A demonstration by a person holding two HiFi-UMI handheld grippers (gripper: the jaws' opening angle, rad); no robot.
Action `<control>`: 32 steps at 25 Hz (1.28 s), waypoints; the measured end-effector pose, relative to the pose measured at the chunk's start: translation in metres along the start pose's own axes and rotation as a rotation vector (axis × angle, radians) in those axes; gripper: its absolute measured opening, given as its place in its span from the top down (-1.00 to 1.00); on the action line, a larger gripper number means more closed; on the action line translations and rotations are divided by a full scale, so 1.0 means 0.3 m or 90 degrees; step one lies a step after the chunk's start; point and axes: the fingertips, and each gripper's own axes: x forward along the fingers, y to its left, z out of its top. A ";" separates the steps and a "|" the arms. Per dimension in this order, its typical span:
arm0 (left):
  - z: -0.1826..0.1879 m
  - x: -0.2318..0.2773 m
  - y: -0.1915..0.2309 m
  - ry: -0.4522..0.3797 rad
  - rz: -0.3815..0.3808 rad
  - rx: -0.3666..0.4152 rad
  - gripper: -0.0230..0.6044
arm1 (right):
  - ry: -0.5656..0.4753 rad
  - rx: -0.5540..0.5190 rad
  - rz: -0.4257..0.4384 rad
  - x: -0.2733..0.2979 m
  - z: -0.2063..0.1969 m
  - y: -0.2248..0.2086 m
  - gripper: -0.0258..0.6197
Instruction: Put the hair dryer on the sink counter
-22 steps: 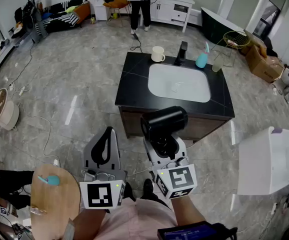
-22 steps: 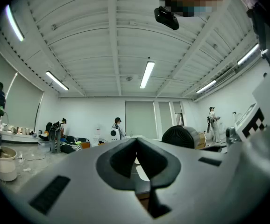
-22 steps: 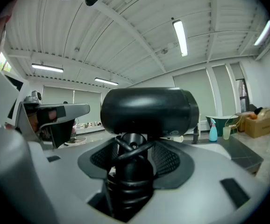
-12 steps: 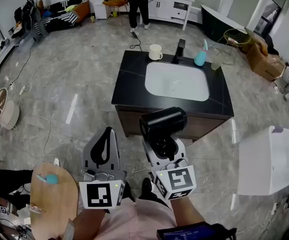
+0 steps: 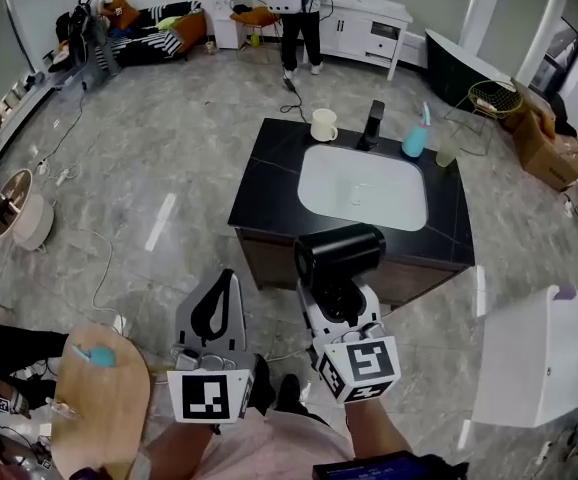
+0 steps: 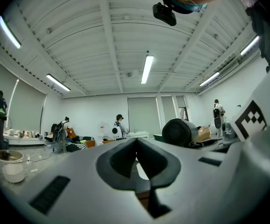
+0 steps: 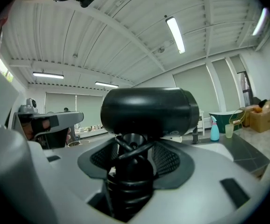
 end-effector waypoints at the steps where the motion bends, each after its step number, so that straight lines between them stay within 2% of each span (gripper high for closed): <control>1: -0.004 0.011 0.010 0.002 0.006 -0.003 0.90 | 0.002 0.001 0.001 0.016 0.001 -0.011 0.18; 4: -0.018 0.054 0.052 0.003 0.021 -0.014 0.90 | 0.002 0.000 0.001 0.075 0.014 -0.034 0.18; 8: -0.058 0.151 0.148 0.006 0.033 0.003 0.90 | 0.009 -0.009 0.005 0.202 0.015 -0.056 0.18; 11: -0.106 0.264 0.233 0.014 0.029 0.017 0.90 | 0.024 0.000 0.004 0.345 -0.011 -0.073 0.18; 14: -0.134 0.397 0.325 0.009 0.028 -0.005 0.90 | 0.025 0.002 0.003 0.505 -0.008 -0.085 0.18; 18: -0.141 0.566 0.470 -0.004 0.023 -0.028 0.90 | 0.020 -0.002 -0.009 0.713 0.036 -0.089 0.18; 21: -0.125 0.661 0.553 -0.007 0.005 -0.013 0.90 | 0.018 -0.004 -0.016 0.823 0.087 -0.079 0.18; 26: -0.086 0.786 0.611 -0.031 -0.021 -0.023 0.90 | 0.000 -0.018 -0.031 0.949 0.159 -0.082 0.18; 32: -0.114 0.862 0.664 -0.027 -0.027 0.005 0.90 | 0.002 -0.027 -0.039 1.038 0.159 -0.101 0.18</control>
